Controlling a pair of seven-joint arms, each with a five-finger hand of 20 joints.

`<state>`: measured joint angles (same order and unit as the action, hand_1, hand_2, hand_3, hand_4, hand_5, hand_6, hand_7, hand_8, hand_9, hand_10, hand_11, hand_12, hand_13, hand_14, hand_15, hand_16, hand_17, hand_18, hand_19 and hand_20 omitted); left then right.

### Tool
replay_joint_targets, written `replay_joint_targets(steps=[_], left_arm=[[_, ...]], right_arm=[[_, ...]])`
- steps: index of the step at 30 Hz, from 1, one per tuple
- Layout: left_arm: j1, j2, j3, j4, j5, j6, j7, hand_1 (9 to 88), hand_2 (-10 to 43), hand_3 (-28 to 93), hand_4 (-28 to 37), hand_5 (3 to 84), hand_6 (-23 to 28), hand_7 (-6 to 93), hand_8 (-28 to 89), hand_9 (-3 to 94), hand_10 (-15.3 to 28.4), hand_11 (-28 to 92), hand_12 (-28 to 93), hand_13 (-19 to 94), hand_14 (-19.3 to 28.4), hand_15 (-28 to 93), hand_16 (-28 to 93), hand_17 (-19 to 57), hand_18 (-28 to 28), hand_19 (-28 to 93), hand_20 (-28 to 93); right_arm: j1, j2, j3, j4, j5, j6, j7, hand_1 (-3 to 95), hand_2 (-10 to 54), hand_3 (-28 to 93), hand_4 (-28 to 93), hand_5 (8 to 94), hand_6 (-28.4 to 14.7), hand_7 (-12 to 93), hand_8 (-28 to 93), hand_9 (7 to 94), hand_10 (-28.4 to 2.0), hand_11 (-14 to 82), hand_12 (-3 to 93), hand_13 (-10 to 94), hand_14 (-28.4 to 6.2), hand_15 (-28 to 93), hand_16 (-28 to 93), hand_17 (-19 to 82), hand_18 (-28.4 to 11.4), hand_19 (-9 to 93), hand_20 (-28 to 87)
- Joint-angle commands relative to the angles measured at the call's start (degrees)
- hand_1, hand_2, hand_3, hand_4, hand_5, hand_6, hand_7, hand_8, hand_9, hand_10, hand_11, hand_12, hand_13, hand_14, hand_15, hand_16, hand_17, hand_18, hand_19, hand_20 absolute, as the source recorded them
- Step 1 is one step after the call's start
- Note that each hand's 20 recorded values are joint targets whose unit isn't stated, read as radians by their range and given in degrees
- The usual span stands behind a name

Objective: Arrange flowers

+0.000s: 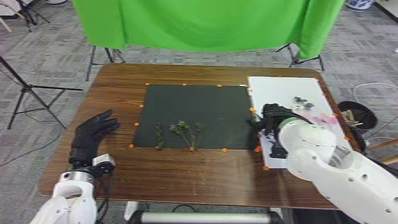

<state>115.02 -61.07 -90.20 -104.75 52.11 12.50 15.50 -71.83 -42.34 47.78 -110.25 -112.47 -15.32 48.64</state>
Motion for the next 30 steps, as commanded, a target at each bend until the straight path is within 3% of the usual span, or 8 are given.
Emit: replay_joint_targets(steps=[1, 2, 4, 10, 20, 30], left_arm=[[0.52, -0.65, 0.21, 0.21, -0.18, -0.34, -0.48, 24.3, -2.7, 73, -28.3, 50.8, 4.3, 12.0, -8, 51.8, 14.7, 20, 9, 45, 17.1, 23, -5, 10.0, 11.4, 8, 15], [0.57, -0.67, 0.21, 0.14, -0.14, -0.31, -0.51, 24.3, -2.7, 73, -28.3, 50.7, 4.3, 12.0, -8, 51.9, 14.7, 20, 9, 45, 17.1, 23, -5, 10.0, 11.4, 8, 15], [0.7, -0.72, 0.12, 0.09, -0.18, -0.33, -0.43, 24.3, -2.6, 73, -28.3, 50.8, 4.4, 12.0, -8, 51.8, 14.7, 20, 9, 45, 17.1, 23, -5, 10.0, 11.4, 8, 15], [0.7, -0.76, 0.24, 0.04, -0.3, -0.16, -0.32, 24.4, -2.6, 73, -28.3, 50.9, 4.3, 12.1, -8, 51.9, 14.8, 20, 9, 45, 17.1, 23, -5, 10.0, 11.4, 8, 15], [0.68, -0.64, 0.24, -0.03, -0.3, -0.06, -0.58, 24.4, -2.5, 73, -28.3, 50.8, 4.3, 12.2, -8, 51.8, 14.7, 20, 8, 45, 17.1, 23, -5, 9.8, 11.5, 8, 15], [1.26, -0.48, -0.12, -0.34, -0.42, 0.08, -0.84, 24.4, -2.5, 73, -28.3, 50.8, 4.4, 12.0, -8, 52.0, 14.9, 20, 8, 45, 17.2, 23, -5, 9.7, 11.7, 8, 15]], right_arm=[[-5.39, -2.03, -2.42, 3.12, -2.69, 9.78, -1.01, 51.4, -9.5, 61, -13, 70.5, -9.1, 15, 5, 89.1, -15.4, 21.9, 21.8, 94, -1.7, 55, 22, 76, -2.4, 85, 38], [-5.97, -2.22, -2.26, 3.53, -2.45, 11.0, -1.25, 56.3, -9.5, 56, -11, 72.1, -8.9, 16, 13, 90.6, -14.5, 21.0, 25.4, 94, -1.3, 56, 21, 77, -2.2, 84, 39], [-6.58, -2.51, -2.02, 4.18, -1.14, 11.76, -1.3, 61.3, -9.5, 52, -8, 74.9, -8.1, 17, 17, 92.5, -13.4, 21.8, 27.8, 94, -1.2, 58, 19, 78, -2.2, 84, 40], [-6.64, -2.28, -1.4, 5.25, 2.37, 13.52, -2.08, 65.2, -9.5, 55, -8, 78.7, -7.3, 19, 18, 93.6, -12.8, 29.9, 24.4, 94, -1.2, 59, 18, 79, -2.8, 83, 41], [-5.38, -0.62, 2.56, 1.52, 12.52, 28.21, -5.6, 63.4, -9.5, 59, -4, 79.5, -8.2, 23, 19, 93.6, -12.7, 36.3, 22.5, 94, 0.0, 63, 17, 81, -2.8, 84, 42], [-5.4, -1.36, 4.73, -1.57, 19.2, 36.26, -8.27, 62.3, -9.5, 60, 0, 78.8, -8.7, 28, 19, 93.6, -12.9, 38.7, 22.2, 94, 0.3, 65, 15, 82, -2.9, 85, 43]])
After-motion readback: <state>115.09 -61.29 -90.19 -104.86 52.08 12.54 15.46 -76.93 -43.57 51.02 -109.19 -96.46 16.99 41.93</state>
